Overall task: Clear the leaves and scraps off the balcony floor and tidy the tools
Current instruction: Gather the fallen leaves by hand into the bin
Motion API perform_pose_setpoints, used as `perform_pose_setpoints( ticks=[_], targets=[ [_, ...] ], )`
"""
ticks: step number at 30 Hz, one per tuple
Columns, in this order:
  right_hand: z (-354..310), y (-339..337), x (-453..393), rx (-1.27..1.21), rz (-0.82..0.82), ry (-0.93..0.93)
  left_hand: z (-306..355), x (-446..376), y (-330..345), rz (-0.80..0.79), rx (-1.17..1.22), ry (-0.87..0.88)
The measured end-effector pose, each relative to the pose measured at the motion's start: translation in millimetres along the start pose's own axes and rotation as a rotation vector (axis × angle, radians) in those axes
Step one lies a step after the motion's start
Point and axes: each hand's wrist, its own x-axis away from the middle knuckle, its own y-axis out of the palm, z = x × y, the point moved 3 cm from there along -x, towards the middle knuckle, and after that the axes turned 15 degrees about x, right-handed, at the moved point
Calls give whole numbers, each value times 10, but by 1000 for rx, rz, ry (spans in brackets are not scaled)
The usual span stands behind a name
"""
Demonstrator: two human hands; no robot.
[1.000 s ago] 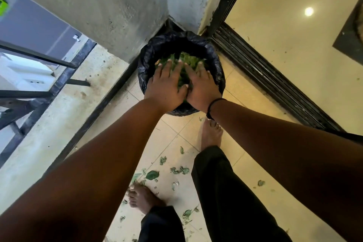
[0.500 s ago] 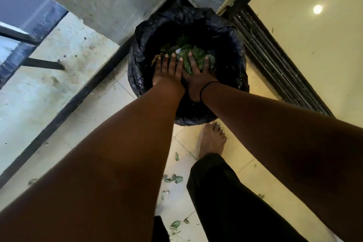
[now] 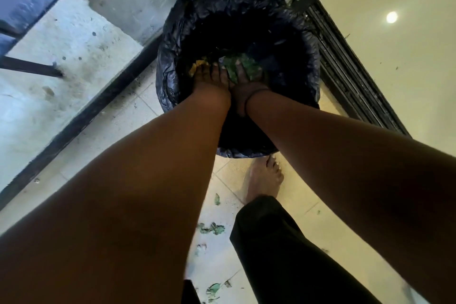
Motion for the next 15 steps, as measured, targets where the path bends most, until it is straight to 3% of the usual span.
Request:
perform_pose_setpoints(
  ticks=[2,5,9,15],
  targets=[
    [61,27,123,-139,61,31,67,282,-148,63,84,68],
    [106,70,567,-332,285,126,58,903,-271,305,283,243],
    [-263,215,1449,-483,567,180,-148,1878,77,490,537,385],
    [-1460,448,2497,-595,324,121,-542,3167,1077,397,709,139]
  ],
)
